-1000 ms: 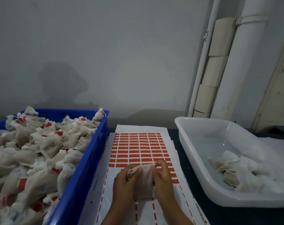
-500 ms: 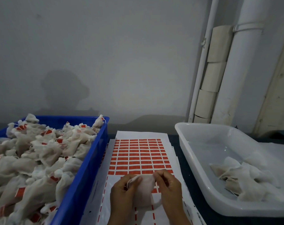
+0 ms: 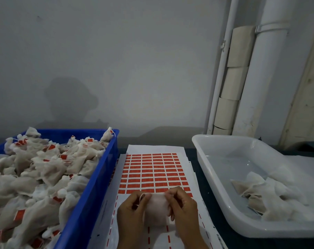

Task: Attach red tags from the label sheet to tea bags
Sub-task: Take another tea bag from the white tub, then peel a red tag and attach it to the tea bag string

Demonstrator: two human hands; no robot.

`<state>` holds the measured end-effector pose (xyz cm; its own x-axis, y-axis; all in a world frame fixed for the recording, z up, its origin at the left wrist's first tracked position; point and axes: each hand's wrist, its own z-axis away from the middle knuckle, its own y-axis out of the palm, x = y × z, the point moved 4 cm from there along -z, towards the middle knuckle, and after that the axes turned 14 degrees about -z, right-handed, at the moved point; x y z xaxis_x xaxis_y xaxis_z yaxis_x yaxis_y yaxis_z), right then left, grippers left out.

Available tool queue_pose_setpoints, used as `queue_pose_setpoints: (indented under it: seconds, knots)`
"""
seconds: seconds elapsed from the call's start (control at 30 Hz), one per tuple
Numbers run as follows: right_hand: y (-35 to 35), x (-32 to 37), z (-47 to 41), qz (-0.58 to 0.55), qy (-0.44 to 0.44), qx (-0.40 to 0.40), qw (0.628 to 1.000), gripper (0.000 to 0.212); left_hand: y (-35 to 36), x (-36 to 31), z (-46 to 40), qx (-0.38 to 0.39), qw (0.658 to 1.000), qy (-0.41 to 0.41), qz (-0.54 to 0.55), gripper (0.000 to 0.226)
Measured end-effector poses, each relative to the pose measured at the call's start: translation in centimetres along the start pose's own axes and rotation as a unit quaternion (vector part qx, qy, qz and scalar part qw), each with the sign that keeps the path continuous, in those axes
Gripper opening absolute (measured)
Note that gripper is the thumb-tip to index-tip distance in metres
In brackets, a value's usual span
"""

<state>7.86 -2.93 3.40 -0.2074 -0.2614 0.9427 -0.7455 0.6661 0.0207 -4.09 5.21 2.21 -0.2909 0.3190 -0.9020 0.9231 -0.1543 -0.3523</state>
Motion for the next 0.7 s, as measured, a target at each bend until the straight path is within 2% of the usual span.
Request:
queue_pose_setpoints:
  seconds: [0.2, 0.33, 0.47, 0.57, 0.7]
  knots:
    - [-0.5, -0.1, -0.3, 0.016, -0.015, -0.016, 1.000, 0.019, -0.7, -0.7, -0.1, -0.032, 0.999, 0.023, -0.018, 0.003]
    - [-0.7, 0.0, -0.3, 0.027, -0.020, -0.021, 0.999, 0.020, -1.3, -1.1, -0.1, -0.050, 0.998, 0.035, -0.020, 0.011]
    - [-0.7, 0.3, -0.4, 0.023, -0.021, -0.023, 0.999, 0.016, -1.2, -1.0, 0.0, -0.026, 0.999, 0.033, 0.013, 0.015]
    - [-0.1, 0.4, -0.4, 0.007, -0.014, 0.003, 1.000, 0.014, -0.7, -1.0, 0.2, 0.003, 0.999, 0.048, 0.020, 0.009]
    - [1.2, 0.9, 0.5, -0.015, -0.028, 0.071, 0.997, 0.033, -0.2, -1.1, 0.6, 0.018, 0.998, 0.065, 0.022, 0.005]
